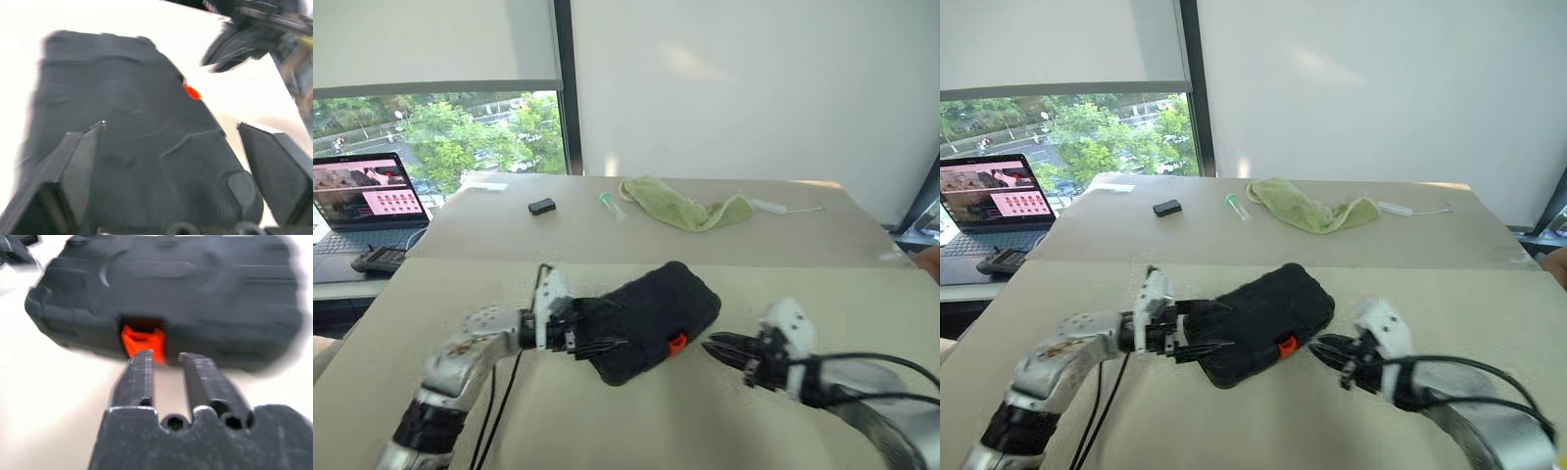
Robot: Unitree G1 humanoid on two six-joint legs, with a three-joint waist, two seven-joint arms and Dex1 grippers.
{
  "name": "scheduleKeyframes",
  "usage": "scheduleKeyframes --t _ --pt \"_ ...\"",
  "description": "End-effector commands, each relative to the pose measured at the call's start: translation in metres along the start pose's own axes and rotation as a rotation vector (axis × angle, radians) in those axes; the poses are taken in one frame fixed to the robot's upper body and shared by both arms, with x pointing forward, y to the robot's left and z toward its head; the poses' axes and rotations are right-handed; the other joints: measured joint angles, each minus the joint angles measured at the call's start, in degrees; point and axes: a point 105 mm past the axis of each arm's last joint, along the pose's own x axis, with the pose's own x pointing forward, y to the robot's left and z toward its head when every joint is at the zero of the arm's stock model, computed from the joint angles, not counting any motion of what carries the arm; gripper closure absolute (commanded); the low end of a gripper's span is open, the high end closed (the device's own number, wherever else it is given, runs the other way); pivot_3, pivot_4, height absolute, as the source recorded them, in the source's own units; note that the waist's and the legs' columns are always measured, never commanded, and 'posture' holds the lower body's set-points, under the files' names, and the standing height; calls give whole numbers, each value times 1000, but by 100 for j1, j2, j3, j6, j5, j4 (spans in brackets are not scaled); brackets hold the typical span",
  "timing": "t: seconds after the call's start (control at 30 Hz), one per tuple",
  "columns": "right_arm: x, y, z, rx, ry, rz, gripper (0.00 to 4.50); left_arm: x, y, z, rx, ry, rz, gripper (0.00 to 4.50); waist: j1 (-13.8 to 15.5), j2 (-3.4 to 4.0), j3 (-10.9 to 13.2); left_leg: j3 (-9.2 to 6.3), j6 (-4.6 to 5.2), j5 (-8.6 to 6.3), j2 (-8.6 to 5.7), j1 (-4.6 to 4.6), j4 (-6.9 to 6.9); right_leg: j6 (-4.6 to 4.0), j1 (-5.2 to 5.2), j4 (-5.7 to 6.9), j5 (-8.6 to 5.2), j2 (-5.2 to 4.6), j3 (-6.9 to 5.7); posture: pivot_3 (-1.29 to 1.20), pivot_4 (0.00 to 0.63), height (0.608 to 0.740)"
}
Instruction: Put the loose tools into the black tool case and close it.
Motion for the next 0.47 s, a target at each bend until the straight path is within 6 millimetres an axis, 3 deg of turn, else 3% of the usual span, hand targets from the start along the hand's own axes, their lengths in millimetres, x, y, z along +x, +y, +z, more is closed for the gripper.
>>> scheduleKeyframes --t 0.03,0.2,0.37,0.47 --pt "-33 1 10 -87 -31 -32 1733 -28 -8 5 3 -9 87 0 9 1 0 0 2 -2 -1 -3 -1 0 -2 -3 0 -4 0 0 150 740" --pt "-69 0 -7 -99 45 -70 75 -75 -22 -26 -70 107 218 0 24 5 3 2 1 -8 1 15 -1 -12 12 -1 -8 -17 4 0 150 740" --pt "-90 -1 -18 -72 81 -114 33 -111 -31 -51 -110 202 318 0 50 6 4 4 -4 -8 13 27 0 -55 8 -2 -38 -50 -2 0 150 740" --pt "-91 -1 -20 -72 81 -119 33 -114 -33 -51 -131 181 317 0 64 7 5 4 -11 -13 14 31 -1 -56 -1 -4 -42 -58 -6 0 150 740"
